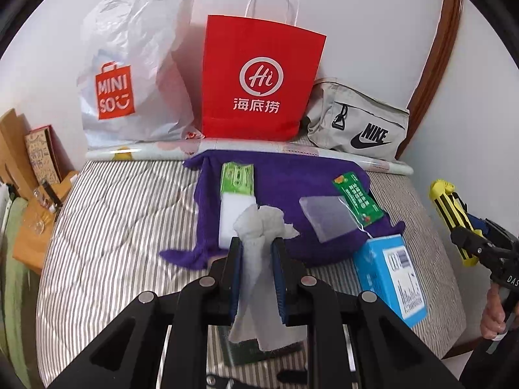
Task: Organize soft objects
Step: 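Carry the tissue and yellow pouch over the purple towel with both tools, then lower the tissue and yellow pouch onto the purple towel and open both tools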
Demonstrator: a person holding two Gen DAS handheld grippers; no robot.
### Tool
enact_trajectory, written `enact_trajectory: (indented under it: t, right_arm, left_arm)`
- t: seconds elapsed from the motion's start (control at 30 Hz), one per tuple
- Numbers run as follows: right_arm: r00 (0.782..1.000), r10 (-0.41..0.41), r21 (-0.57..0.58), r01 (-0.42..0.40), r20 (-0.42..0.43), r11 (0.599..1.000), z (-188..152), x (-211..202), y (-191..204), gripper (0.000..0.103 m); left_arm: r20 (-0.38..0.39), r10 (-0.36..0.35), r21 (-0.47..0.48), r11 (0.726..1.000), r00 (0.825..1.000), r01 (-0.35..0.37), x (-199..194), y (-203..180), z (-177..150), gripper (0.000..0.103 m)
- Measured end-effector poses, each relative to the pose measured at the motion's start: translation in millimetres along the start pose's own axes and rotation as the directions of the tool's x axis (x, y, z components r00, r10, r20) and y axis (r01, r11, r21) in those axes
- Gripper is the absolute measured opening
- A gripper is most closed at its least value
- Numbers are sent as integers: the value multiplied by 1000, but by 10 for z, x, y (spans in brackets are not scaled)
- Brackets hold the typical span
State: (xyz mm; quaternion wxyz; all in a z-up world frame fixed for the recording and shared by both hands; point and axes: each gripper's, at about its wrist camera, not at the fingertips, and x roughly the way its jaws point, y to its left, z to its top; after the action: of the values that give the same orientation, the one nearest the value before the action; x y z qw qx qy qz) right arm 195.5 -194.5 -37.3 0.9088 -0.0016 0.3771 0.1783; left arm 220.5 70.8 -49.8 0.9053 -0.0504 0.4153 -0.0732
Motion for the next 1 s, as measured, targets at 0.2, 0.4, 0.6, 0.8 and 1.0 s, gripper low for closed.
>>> enact_trajectory:
  t: [0.2, 0.4, 0.6, 0.8, 1.0]
  right_arm:
    - [1000, -2, 13, 2, -3, 1000, 208, 233, -97, 70]
    - [1000, -9, 29, 9, -22, 1000, 353, 541, -217, 70]
    - [998, 6, 62, -2, -62, 998, 433, 935, -349, 70]
    - [994, 8, 54, -2, -111, 999, 453, 1289, -385, 70]
    - [980, -12, 50, 22, -197, 999, 419, 1648, -470, 71]
  left_arm:
    - [-4, 16, 18, 1000, 1000, -16, 215, 37, 232, 17]
    - [-53, -10, -23, 1000, 999, 9, 532, 137, 385, 17]
    - [-95, -21, -29, 999, 995, 18, 842, 133, 488, 17]
    - [-147, -42, -39, 999, 988, 37, 1189, 99, 589, 17]
    - [-192, -79, -39, 997, 978, 72, 1520, 18, 668, 18]
